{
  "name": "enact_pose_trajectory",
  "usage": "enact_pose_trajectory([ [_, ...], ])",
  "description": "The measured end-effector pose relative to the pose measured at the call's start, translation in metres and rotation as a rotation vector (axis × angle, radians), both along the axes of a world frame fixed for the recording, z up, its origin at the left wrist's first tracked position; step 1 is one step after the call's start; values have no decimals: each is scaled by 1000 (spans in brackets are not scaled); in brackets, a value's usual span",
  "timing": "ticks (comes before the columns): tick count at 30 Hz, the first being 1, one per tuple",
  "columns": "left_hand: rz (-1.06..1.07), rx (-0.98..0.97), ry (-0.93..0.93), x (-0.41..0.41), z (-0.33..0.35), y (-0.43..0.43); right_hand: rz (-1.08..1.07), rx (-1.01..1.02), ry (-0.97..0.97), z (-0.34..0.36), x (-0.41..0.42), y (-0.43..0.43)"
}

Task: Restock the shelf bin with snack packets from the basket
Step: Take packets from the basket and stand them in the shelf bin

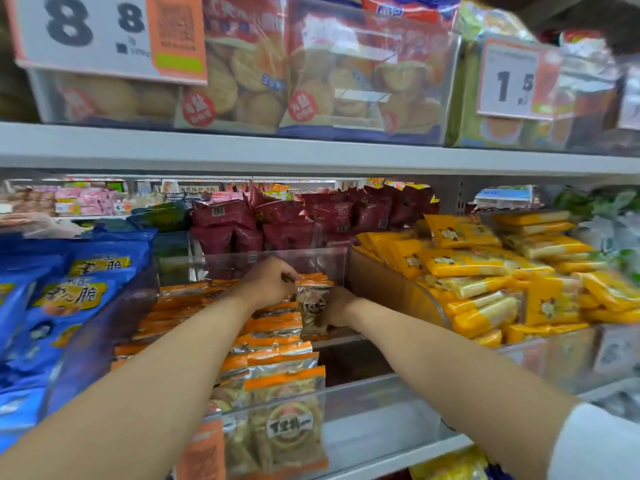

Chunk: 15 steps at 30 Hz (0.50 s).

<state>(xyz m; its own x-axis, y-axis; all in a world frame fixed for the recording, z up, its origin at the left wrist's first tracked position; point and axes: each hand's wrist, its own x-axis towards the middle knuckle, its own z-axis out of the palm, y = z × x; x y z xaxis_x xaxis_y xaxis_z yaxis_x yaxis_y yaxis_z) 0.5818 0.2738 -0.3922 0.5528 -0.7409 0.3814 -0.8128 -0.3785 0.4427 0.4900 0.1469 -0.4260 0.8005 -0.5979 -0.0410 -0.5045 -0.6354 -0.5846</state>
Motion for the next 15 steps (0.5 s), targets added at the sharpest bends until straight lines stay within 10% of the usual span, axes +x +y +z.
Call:
enact_pose_trajectory([
  [15, 21, -43, 15, 0, 1, 1, -5, 60, -63, -7, 6, 2],
])
